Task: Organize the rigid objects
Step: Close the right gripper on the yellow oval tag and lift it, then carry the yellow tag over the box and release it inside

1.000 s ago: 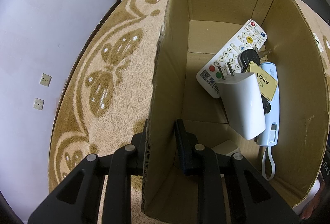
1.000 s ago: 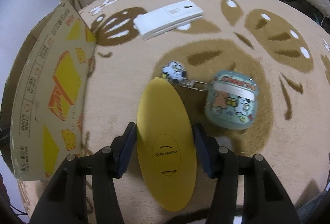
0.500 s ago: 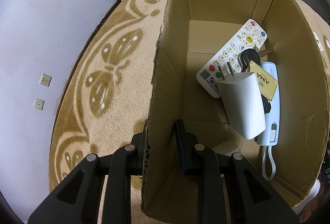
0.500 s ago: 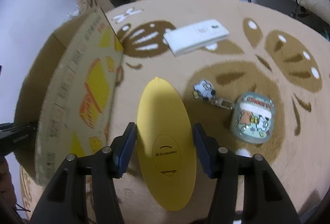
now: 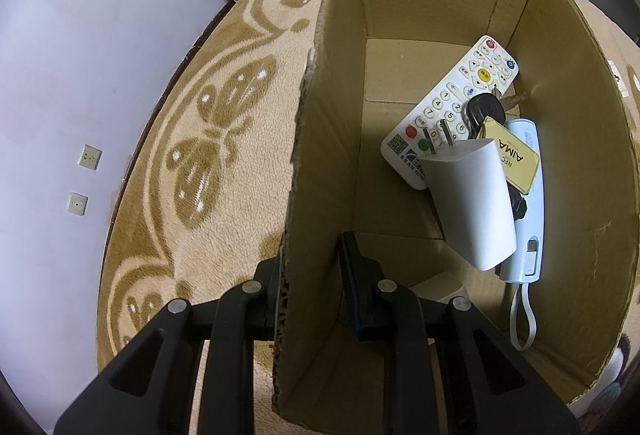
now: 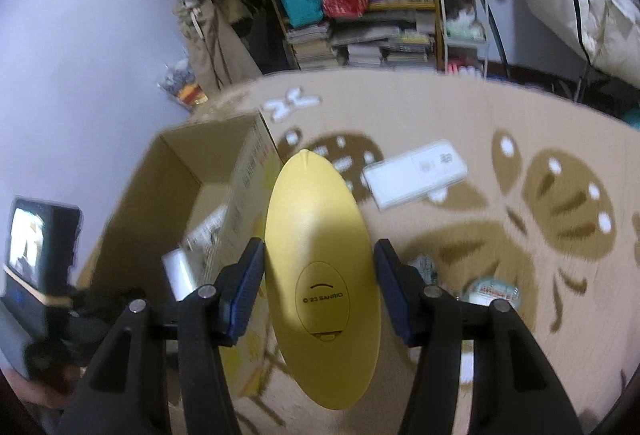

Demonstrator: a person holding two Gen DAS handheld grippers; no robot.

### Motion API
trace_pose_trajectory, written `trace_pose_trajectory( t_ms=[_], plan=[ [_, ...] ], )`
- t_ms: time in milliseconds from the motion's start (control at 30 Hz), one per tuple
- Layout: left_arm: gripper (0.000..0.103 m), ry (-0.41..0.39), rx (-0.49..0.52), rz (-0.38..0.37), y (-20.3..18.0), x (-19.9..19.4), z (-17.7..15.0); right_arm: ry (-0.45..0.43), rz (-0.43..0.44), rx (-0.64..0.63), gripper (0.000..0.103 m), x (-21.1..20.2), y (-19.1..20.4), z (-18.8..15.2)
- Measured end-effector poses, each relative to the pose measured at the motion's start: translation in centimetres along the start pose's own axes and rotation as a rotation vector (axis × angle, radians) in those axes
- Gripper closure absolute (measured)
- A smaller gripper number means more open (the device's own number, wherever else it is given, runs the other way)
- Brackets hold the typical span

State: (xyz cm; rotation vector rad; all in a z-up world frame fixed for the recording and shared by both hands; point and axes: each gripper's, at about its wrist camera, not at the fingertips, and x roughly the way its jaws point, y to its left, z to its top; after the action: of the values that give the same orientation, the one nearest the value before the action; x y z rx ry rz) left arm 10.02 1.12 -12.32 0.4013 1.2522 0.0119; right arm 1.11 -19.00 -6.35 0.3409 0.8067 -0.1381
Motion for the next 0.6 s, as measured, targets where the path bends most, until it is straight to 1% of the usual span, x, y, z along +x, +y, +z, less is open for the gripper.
trace_pose_trajectory(
  t_ms=[267, 400, 600],
  plan=[
    [0.082, 0.000, 0.001, 0.001, 0.0, 0.0, 0.1, -0.087, 0.046, -0.033, 0.044, -1.5, 2.0, 3.4],
    [0.082, 0.001, 0.000, 0.002, -0.1, 0.1, 0.1, -0.126, 0.079, -0.074, 0.044, -2.2, 3.9, 4.6],
    [0.082, 0.001, 0.000, 0.001, -0.1, 0.1, 0.1, -0.144, 0.142, -0.137, 0.044, -2.1, 6.7, 4.7]
  ],
)
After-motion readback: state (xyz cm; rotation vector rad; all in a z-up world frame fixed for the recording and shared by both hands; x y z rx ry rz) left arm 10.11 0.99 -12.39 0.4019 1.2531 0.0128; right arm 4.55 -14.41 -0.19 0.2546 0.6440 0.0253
